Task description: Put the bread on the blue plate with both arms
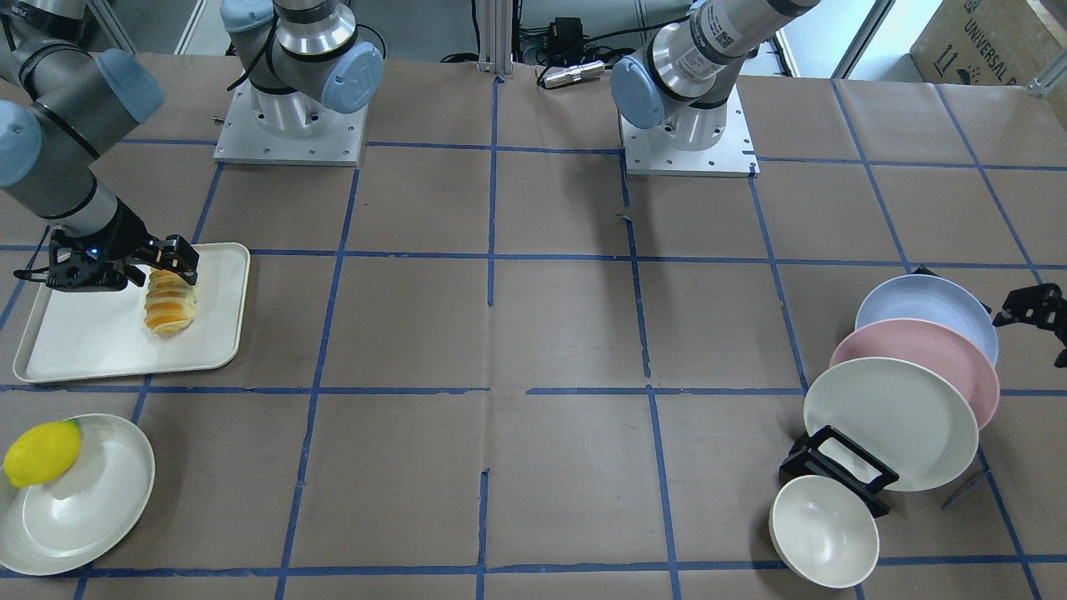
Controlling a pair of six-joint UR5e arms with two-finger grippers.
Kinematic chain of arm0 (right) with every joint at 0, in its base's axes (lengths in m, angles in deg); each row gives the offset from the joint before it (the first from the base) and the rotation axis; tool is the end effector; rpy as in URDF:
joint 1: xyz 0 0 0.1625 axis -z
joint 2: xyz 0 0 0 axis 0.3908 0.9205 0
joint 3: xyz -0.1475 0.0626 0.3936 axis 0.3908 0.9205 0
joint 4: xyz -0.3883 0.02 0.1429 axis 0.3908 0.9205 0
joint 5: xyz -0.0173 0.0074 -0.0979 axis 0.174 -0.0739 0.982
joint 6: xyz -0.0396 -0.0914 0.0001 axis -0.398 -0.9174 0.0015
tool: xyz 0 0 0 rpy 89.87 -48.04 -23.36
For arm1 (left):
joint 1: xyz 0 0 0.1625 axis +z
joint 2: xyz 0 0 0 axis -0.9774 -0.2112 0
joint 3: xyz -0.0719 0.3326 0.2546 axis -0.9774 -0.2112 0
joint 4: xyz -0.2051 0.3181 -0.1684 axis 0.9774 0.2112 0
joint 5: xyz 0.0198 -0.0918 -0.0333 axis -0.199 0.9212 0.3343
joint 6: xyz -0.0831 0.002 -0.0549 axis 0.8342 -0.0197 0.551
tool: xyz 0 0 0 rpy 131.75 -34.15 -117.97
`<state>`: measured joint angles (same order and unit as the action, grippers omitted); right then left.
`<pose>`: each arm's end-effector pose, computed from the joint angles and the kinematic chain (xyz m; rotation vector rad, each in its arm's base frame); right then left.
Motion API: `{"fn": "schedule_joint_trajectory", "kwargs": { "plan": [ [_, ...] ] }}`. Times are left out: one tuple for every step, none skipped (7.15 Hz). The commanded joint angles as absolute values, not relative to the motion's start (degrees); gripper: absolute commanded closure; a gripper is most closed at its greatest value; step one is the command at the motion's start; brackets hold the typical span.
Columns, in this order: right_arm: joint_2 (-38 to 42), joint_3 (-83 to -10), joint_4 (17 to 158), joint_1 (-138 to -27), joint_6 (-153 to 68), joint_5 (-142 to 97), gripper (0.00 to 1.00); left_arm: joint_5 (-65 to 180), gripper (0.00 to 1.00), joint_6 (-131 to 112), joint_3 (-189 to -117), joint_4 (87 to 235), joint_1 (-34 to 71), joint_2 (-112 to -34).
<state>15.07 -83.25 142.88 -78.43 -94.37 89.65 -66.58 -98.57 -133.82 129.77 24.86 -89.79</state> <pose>-0.1233 -0.4161 0.1913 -0.0223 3.0847 0.0848 0.3332 -0.6272 0.2642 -1.0109 -2.8689 -0.4658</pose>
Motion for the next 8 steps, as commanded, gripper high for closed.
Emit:
{"fn": "schedule_joint_trajectory", "kwargs": {
  "plan": [
    [14.68,-83.86,143.54,-78.38,-94.36,88.36,0.19,-66.79,0.0,-98.54,-131.85,130.38,24.54,-94.3],
    [14.68,-83.87,143.46,-78.38,-94.36,88.26,0.19,-66.87,0.0,-98.54,-131.76,130.38,24.72,-95.02],
    [14.68,-83.87,143.54,-78.38,-94.36,88.26,0.19,-66.88,0.0,-98.45,-131.93,130.47,24.72,-95.11],
    [14.68,-83.87,143.54,-78.38,-94.36,88.26,0.23,-67.05,0.0,-98.45,-132.72,130.56,24.81,-95.2],
    [14.68,-83.52,143.37,-78.38,-94.36,88.26,0.42,-67.57,0.0,-98.45,-132.9,131.08,24.9,-95.2],
    [14.68,-83.6,143.11,-78.38,-94.45,88.26,0.69,-67.75,0.0,-98.63,-132.38,132.39,24.98,-95.2],
    [14.68,-83.52,143.1,-78.46,-94.45,88.35,0.92,-67.75,0.0,-98.63,-132.46,132.67,26.12,-95.29],
    [14.77,-83.52,143.1,-78.46,-94.71,88.35,0.94,-67.75,0.0,-98.63,-132.98,132.76,26.56,-95.29]
  ]
}}
